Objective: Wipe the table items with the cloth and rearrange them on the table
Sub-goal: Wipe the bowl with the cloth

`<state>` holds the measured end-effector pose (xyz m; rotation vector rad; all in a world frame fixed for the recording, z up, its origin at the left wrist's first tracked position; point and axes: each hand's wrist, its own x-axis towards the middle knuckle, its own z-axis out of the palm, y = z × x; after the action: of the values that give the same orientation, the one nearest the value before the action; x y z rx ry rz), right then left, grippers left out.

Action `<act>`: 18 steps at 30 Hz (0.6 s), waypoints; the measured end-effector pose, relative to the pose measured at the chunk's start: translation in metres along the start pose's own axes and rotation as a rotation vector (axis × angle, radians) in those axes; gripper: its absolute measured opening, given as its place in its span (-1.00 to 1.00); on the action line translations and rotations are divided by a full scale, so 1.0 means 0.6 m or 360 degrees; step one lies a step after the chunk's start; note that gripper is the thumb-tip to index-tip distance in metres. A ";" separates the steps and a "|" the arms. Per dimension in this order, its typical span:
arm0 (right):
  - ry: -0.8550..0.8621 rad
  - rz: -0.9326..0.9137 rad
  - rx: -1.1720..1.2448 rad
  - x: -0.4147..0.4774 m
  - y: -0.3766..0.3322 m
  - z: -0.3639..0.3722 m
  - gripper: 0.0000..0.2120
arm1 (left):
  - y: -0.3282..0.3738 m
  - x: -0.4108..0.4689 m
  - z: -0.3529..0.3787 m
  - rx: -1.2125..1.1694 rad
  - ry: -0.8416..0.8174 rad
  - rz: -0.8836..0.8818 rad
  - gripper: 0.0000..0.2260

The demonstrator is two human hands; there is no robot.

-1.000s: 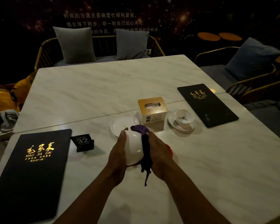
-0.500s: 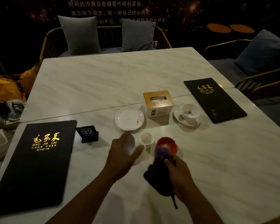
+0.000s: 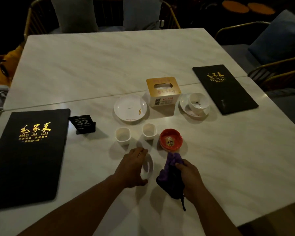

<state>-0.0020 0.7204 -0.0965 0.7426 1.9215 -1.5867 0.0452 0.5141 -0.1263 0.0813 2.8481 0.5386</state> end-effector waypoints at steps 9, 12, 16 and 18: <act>-0.0061 -0.0006 0.0108 0.022 0.000 -0.011 -0.82 | -0.005 0.026 0.004 -0.0018 -0.0076 -0.0118 0.13; -0.0095 -0.0007 0.0223 0.030 -0.022 -0.015 -0.81 | -0.001 0.024 -0.004 0.0011 -0.0101 -0.0107 0.19; -0.0212 -0.0050 0.0434 0.037 -0.079 -0.021 -0.79 | 0.012 0.039 -0.059 -0.0155 0.0310 -0.0069 -0.19; -0.0268 -0.0110 0.0492 0.041 -0.116 -0.019 -0.78 | 0.004 0.069 -0.096 -0.0346 0.0679 -0.0117 -0.56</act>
<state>-0.0687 0.7226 -0.0638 0.6446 1.6179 -1.9508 -0.0088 0.5003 -0.0825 -0.2000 3.1556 0.9444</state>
